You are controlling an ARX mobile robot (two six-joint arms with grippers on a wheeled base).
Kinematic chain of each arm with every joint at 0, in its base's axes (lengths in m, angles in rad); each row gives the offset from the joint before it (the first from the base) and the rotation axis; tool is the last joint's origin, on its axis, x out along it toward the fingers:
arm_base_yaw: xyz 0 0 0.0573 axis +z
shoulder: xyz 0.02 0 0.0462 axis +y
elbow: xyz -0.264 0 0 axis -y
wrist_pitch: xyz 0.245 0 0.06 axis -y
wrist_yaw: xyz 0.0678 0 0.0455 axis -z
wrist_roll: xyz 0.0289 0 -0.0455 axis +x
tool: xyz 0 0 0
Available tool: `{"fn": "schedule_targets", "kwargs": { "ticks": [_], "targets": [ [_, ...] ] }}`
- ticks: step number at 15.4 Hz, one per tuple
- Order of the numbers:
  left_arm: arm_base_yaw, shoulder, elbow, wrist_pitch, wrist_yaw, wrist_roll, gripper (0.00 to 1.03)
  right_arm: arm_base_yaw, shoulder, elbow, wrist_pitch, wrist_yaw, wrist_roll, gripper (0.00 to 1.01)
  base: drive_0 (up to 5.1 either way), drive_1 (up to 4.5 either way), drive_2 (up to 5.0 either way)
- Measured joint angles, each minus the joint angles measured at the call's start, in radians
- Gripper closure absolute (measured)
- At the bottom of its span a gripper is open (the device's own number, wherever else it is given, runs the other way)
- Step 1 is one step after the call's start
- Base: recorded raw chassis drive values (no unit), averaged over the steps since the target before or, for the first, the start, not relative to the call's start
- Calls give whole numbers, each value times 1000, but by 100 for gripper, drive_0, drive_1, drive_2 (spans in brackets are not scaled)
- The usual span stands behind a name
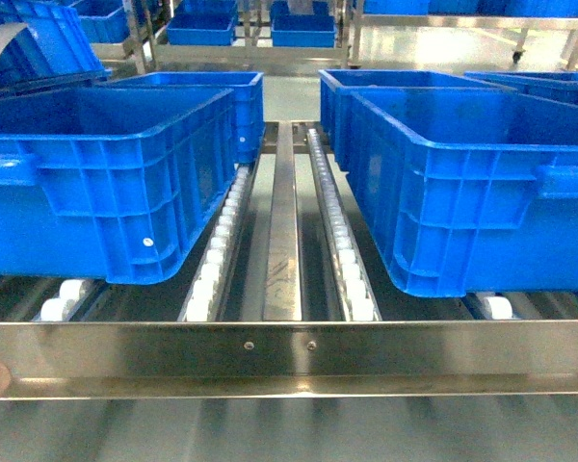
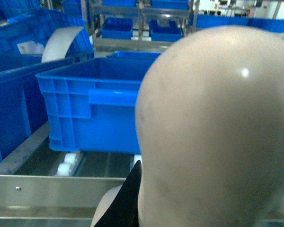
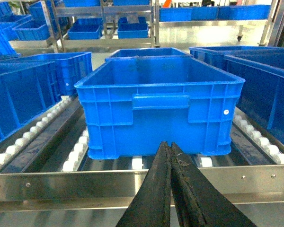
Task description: Place part in tray to right shelf
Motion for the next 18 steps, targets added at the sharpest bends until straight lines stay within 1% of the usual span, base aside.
{"fn": "schedule_targets", "kwargs": {
  "ticks": [1, 2, 6, 7, 10, 15, 18],
  "targets": [
    [0, 0, 0, 16, -2, -1, 87, 1, 0, 0, -11, 1, 1, 99, 0, 0, 0],
    [0, 0, 0, 6, -5, 0, 87, 1, 1, 0, -21, 0, 2, 99, 0, 0, 0],
    [0, 0, 0, 8, -2, 1, 87, 1, 1, 0, -15, -1, 2, 99, 0, 0, 0],
    [0, 0, 0, 7, -2, 1, 87, 1, 1, 0, -16, -1, 2, 97, 0, 0, 0],
    [0, 0, 0, 8, -2, 1, 87, 1, 1, 0, -16, -1, 2, 65, 0, 0, 0],
    [0, 0, 0, 8, -2, 1, 87, 1, 1, 0, -15, -1, 2, 4, 0, 0, 0],
    [0, 0, 0, 8, -2, 1, 87, 1, 1, 0, -16, -1, 2, 3, 0, 0, 0]
  ]
}}
